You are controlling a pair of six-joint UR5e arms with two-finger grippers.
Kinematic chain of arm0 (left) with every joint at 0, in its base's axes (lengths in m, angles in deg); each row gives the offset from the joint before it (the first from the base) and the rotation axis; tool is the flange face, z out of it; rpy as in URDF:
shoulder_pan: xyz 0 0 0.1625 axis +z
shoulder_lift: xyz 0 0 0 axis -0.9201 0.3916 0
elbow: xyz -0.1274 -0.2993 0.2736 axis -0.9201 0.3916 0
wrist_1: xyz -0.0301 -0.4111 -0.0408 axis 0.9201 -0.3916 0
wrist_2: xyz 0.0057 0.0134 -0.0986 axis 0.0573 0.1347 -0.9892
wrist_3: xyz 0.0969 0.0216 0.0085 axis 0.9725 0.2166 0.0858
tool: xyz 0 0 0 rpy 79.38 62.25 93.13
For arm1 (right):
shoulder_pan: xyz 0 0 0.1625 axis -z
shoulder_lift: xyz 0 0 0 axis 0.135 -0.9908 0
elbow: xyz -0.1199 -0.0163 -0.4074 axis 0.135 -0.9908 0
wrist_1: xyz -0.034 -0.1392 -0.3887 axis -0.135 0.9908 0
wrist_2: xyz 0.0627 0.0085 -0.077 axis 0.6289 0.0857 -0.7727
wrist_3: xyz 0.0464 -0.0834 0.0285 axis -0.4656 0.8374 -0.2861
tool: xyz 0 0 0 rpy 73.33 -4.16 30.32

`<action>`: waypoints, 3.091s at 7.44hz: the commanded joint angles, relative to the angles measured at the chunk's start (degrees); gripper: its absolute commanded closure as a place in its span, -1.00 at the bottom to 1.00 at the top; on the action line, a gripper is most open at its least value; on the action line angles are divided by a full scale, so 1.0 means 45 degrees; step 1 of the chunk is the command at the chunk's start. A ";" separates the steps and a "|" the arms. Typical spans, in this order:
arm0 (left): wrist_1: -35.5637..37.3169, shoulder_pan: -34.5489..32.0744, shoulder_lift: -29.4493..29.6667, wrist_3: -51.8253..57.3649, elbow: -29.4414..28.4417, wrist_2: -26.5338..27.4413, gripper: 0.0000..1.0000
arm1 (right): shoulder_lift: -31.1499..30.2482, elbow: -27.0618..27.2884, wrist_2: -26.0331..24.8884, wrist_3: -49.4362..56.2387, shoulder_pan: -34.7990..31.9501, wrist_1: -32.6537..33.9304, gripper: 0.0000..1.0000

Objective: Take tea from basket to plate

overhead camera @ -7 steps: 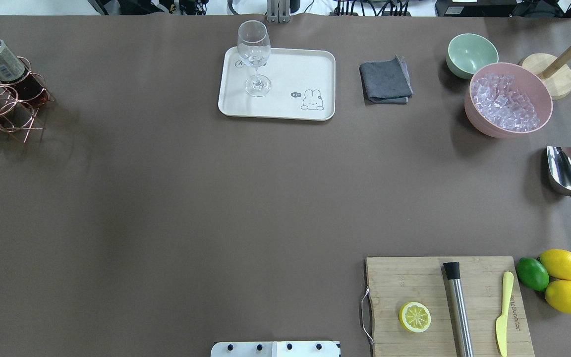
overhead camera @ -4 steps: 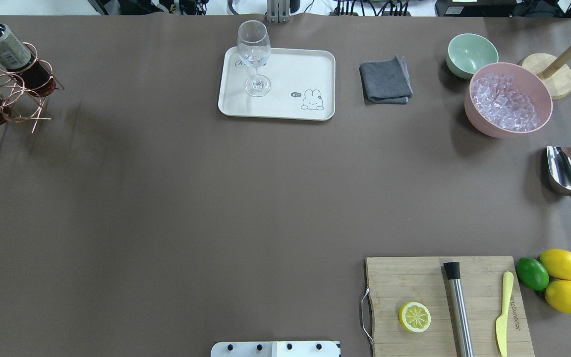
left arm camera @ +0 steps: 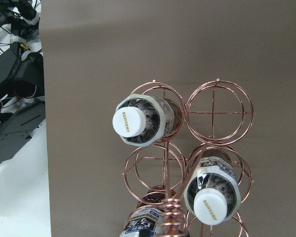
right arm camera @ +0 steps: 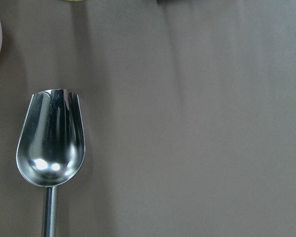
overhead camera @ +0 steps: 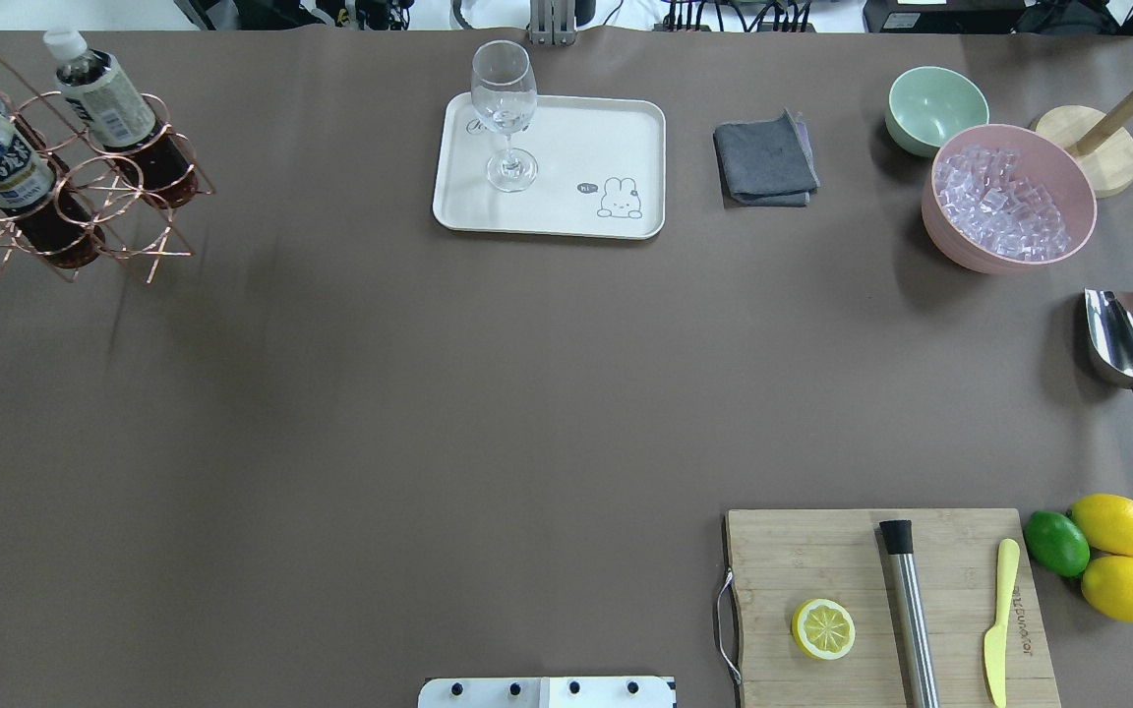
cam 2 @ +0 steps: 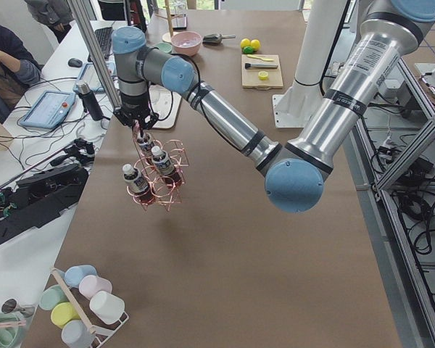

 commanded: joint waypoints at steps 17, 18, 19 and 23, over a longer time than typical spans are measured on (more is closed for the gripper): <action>0.2141 0.9662 0.6464 -0.9637 0.0693 0.3906 1.00 | 0.0450 0.0901 0.1546 -0.0312 0.1128 -0.2323 -1.00; 0.2141 0.9701 0.6464 -0.9658 0.0654 0.3907 1.00 | 0.0489 0.0958 0.1546 -0.1570 0.1692 -0.4546 -1.00; 0.2141 0.9740 0.6445 -0.9658 0.0654 0.3907 1.00 | 0.0489 0.0920 0.1352 -0.2182 0.2491 -0.6599 -1.00; 0.2122 0.9760 0.6445 -0.9912 0.0673 0.3907 1.00 | 0.2066 0.0882 0.1058 -0.5338 0.4194 -1.1156 -1.00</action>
